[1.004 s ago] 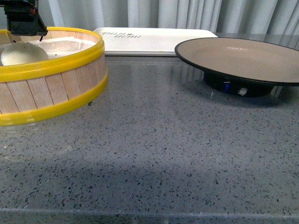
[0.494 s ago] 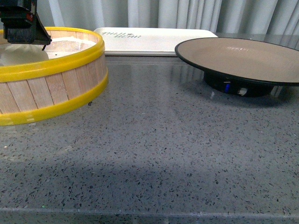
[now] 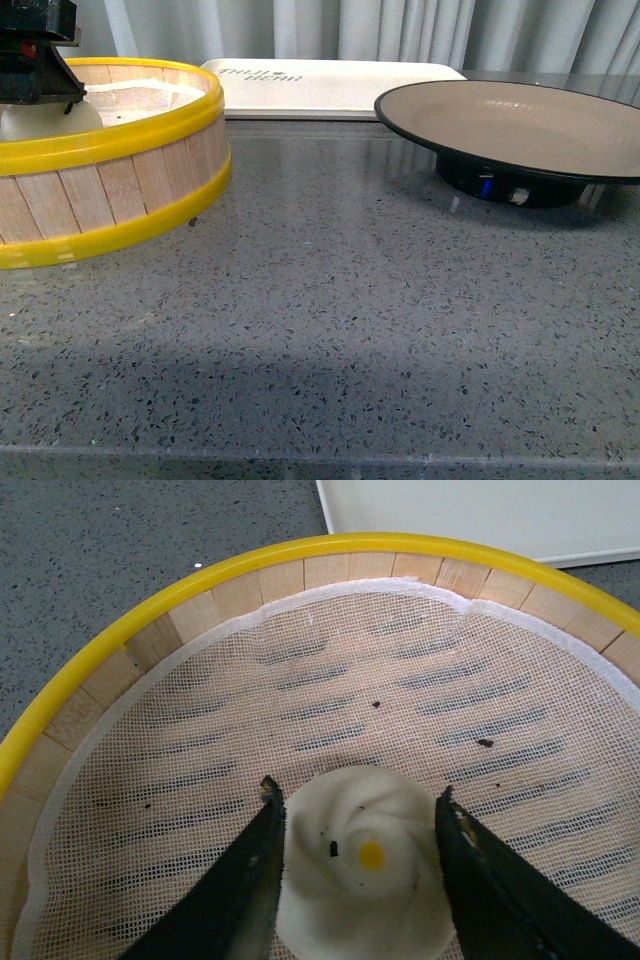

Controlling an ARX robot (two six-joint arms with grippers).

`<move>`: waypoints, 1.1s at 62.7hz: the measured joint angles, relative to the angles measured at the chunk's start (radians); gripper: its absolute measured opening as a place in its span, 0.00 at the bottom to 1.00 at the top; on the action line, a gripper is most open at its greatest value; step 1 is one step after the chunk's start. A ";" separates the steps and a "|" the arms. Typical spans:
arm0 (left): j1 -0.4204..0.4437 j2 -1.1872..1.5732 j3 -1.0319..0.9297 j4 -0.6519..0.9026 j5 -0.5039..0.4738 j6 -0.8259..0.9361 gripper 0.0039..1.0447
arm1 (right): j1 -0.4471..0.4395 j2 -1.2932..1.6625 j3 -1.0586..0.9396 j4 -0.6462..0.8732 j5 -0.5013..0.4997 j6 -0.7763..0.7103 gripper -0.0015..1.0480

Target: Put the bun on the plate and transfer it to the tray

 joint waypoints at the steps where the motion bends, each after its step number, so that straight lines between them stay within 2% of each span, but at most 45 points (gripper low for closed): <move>1: 0.000 0.000 0.000 0.000 0.001 0.000 0.40 | 0.000 0.000 0.000 0.000 0.000 0.000 0.92; 9: -0.002 0.001 0.000 0.000 0.006 0.005 0.21 | 0.000 0.000 0.000 0.000 0.000 0.000 0.92; 19: -0.003 0.002 0.000 -0.001 0.018 0.003 0.03 | 0.000 0.000 0.000 0.000 0.000 0.000 0.92; 57: 0.019 -0.044 0.104 -0.097 0.049 0.004 0.03 | 0.000 0.000 0.000 0.000 0.000 0.000 0.92; 69: -0.024 -0.047 0.194 -0.134 0.026 -0.002 0.03 | 0.000 0.000 0.000 0.000 0.000 0.000 0.92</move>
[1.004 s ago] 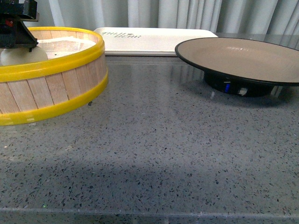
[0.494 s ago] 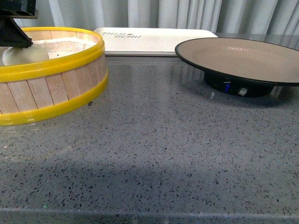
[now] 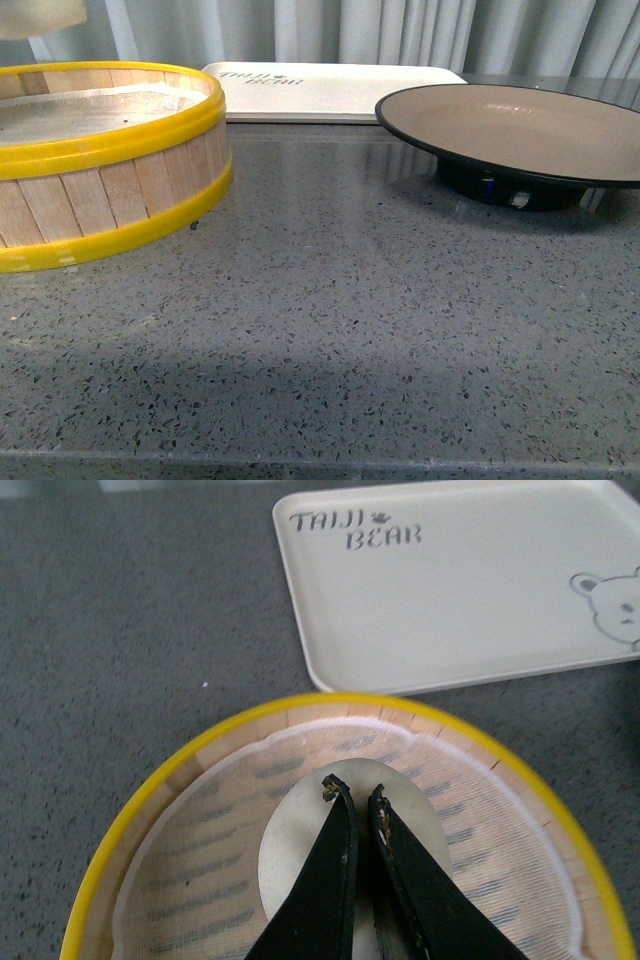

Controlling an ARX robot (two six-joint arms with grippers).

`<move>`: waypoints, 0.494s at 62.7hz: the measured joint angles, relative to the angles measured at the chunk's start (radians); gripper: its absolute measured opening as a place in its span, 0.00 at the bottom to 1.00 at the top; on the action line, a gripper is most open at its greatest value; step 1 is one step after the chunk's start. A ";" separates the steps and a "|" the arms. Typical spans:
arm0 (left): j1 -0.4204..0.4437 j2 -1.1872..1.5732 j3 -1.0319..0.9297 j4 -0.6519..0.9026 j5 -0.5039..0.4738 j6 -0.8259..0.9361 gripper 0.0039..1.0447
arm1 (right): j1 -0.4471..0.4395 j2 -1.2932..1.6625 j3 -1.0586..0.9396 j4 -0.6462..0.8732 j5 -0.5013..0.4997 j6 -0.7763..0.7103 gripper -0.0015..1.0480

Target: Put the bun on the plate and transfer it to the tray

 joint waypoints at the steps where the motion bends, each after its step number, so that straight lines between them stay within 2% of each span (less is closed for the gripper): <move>1: -0.005 0.002 0.007 -0.002 -0.003 0.000 0.03 | 0.000 0.000 0.000 0.000 0.000 0.000 0.92; 13: -0.132 0.059 0.147 -0.011 -0.063 -0.004 0.03 | 0.000 0.000 0.000 0.000 0.000 0.000 0.92; 21: -0.261 0.159 0.254 -0.011 -0.110 -0.007 0.03 | 0.000 0.000 0.000 0.000 0.000 0.000 0.92; 31: -0.377 0.276 0.348 -0.009 -0.146 -0.008 0.03 | 0.000 0.000 0.000 0.000 0.000 0.000 0.92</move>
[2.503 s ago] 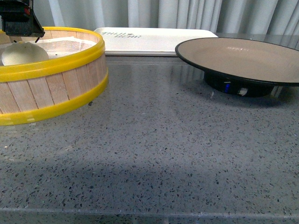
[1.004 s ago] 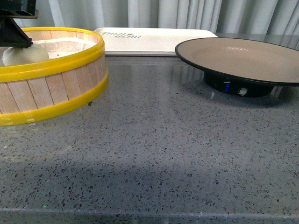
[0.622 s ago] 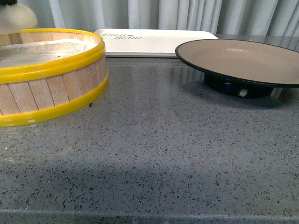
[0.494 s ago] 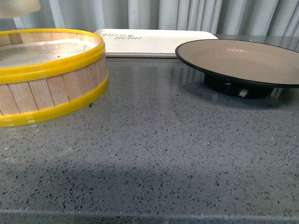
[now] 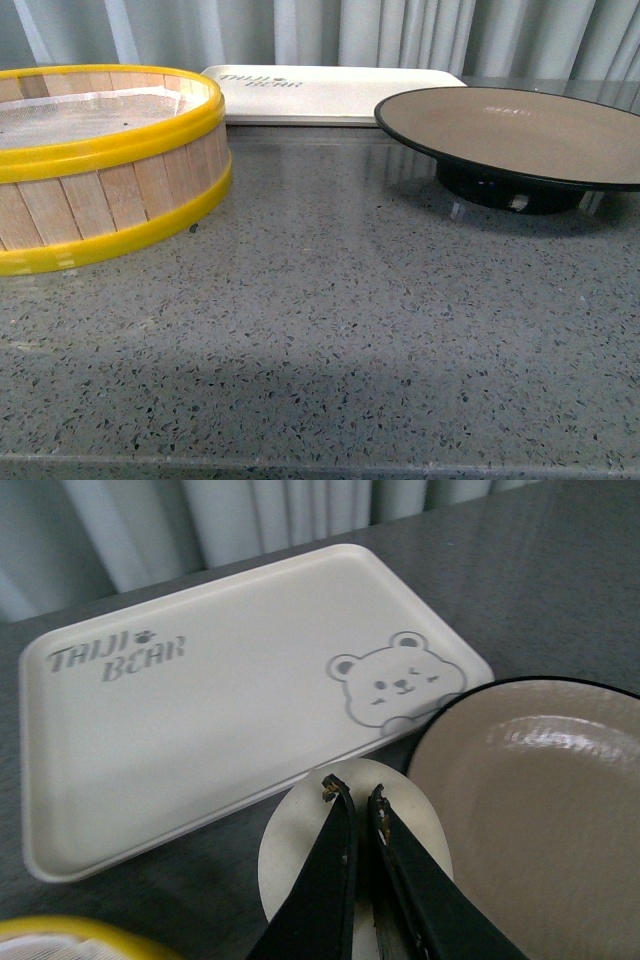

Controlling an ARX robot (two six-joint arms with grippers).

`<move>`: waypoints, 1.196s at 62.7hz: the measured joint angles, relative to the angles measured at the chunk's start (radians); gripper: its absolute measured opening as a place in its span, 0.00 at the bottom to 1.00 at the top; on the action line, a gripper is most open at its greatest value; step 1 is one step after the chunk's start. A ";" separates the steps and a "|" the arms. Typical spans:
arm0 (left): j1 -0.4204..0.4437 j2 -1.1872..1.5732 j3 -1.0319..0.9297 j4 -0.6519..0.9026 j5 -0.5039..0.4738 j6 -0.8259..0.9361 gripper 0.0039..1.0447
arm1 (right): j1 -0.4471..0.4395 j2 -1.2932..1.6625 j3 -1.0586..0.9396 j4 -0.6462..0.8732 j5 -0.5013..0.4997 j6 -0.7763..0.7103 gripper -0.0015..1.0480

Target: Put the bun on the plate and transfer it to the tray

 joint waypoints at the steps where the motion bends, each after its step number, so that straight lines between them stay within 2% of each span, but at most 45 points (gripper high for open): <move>1: -0.015 0.015 0.012 0.001 -0.003 0.000 0.03 | 0.000 0.000 0.000 0.000 0.000 0.000 0.92; 14: -0.141 0.149 0.130 0.005 -0.025 -0.001 0.03 | 0.000 0.000 0.000 0.000 0.000 0.000 0.92; 27: -0.209 0.211 0.149 0.014 -0.026 -0.002 0.03 | 0.000 0.000 0.000 0.000 0.000 0.000 0.92; 53: -0.266 0.312 0.149 0.060 -0.079 0.034 0.03 | 0.000 0.000 0.000 0.000 0.000 0.000 0.92; 75: -0.272 0.362 0.163 0.075 -0.117 0.066 0.03 | 0.000 0.000 0.000 0.000 0.000 0.000 0.92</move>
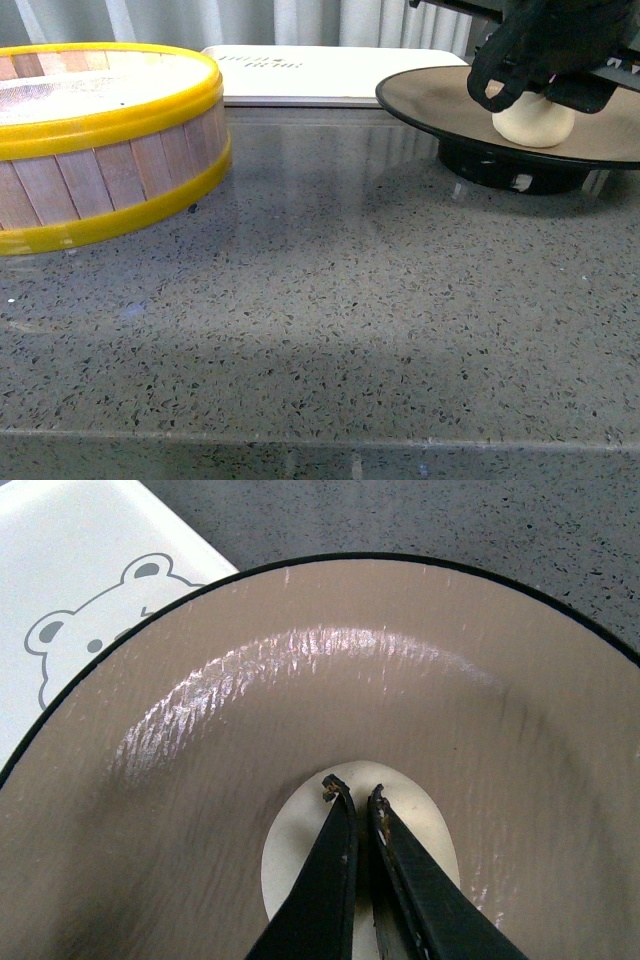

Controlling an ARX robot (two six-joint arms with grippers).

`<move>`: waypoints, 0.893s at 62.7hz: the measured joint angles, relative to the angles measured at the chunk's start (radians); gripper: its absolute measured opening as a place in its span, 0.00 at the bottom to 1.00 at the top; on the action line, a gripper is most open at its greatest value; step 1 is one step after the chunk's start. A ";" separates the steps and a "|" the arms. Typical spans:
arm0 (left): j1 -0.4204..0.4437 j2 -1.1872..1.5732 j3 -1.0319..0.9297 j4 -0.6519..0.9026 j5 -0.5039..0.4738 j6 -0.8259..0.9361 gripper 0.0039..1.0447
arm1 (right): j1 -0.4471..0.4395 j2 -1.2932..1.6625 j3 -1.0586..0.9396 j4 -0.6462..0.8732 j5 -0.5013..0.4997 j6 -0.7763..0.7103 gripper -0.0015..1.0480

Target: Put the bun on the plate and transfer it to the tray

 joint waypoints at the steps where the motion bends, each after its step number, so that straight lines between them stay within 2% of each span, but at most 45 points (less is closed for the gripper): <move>1: 0.000 0.000 0.002 0.002 -0.003 0.003 0.03 | 0.000 0.000 0.000 0.000 0.000 0.000 0.92; 12: 0.000 0.000 0.005 0.010 -0.012 0.015 0.04 | 0.000 0.000 0.000 0.000 0.000 0.000 0.92; 15: 0.000 0.001 0.005 0.010 -0.008 0.014 0.10 | 0.000 0.000 0.000 0.000 0.000 0.000 0.92; 20: -0.001 0.000 0.006 0.007 -0.001 0.013 0.25 | 0.000 0.000 0.000 0.000 0.000 0.000 0.92; 29: -0.003 0.000 0.015 -0.002 0.005 0.010 0.44 | 0.000 0.000 0.000 0.000 0.000 0.000 0.92; 45: 0.011 -0.047 0.040 -0.028 0.027 -0.017 0.96 | 0.000 0.000 0.000 0.000 0.000 0.000 0.92; 56: 0.066 -0.221 -0.080 0.064 0.071 -0.053 0.94 | 0.000 0.000 0.000 0.000 0.000 0.000 0.92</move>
